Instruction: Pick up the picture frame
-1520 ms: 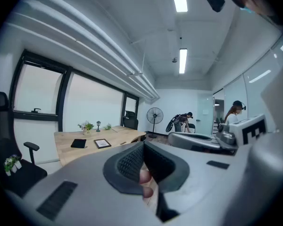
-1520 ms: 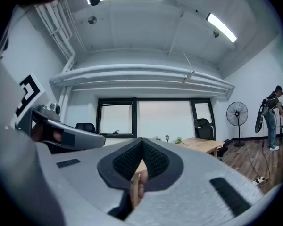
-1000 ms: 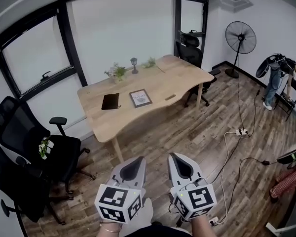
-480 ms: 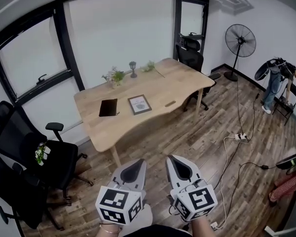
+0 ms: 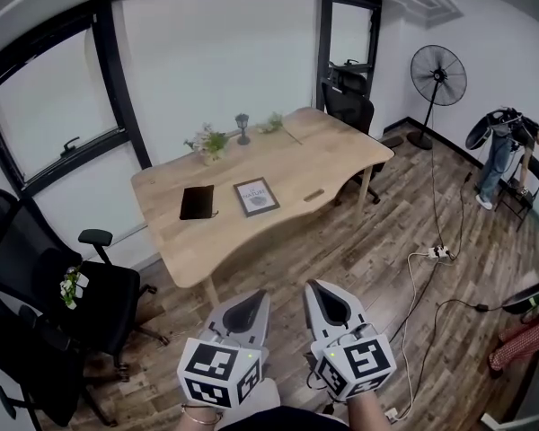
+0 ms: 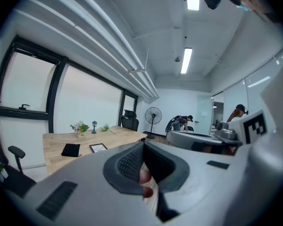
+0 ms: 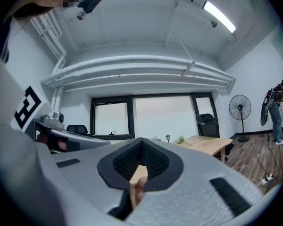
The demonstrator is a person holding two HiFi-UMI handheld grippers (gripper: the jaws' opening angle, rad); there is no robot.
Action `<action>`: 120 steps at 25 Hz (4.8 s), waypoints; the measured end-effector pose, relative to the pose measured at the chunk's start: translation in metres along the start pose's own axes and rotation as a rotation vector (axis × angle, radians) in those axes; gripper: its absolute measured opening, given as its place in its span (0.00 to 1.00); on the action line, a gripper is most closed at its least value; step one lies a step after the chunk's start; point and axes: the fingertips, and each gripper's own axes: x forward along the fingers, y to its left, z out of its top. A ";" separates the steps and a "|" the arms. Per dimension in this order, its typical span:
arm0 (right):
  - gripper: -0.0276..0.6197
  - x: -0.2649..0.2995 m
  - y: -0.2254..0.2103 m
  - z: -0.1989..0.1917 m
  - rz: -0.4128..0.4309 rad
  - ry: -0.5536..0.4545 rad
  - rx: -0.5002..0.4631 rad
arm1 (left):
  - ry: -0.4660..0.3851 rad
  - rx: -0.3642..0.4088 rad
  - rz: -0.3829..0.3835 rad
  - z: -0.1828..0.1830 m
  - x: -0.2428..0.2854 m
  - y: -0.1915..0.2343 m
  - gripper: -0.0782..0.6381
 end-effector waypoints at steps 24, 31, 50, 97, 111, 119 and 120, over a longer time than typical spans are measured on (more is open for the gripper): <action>0.05 0.084 0.008 -0.009 -0.032 0.038 -0.030 | 0.013 -0.034 -0.039 0.004 0.034 0.079 0.11; 0.05 0.091 0.003 -0.018 -0.047 0.056 -0.040 | 0.031 -0.039 -0.056 -0.003 0.044 0.083 0.11; 0.05 0.139 -0.036 -0.020 -0.037 0.061 -0.044 | 0.036 -0.039 -0.053 0.008 0.102 0.102 0.11; 0.23 0.288 -0.180 -0.063 0.189 0.244 -0.002 | 0.059 -0.147 0.056 0.027 0.288 0.172 0.31; 0.27 0.318 -0.198 -0.077 0.224 0.283 -0.045 | 0.095 -0.182 0.135 0.015 0.306 0.195 0.36; 0.27 0.342 -0.198 -0.078 0.241 0.285 -0.066 | 0.071 -0.188 0.162 0.022 0.313 0.218 0.36; 0.27 0.346 -0.198 -0.078 0.241 0.284 -0.065 | 0.070 -0.186 0.162 0.023 0.315 0.221 0.36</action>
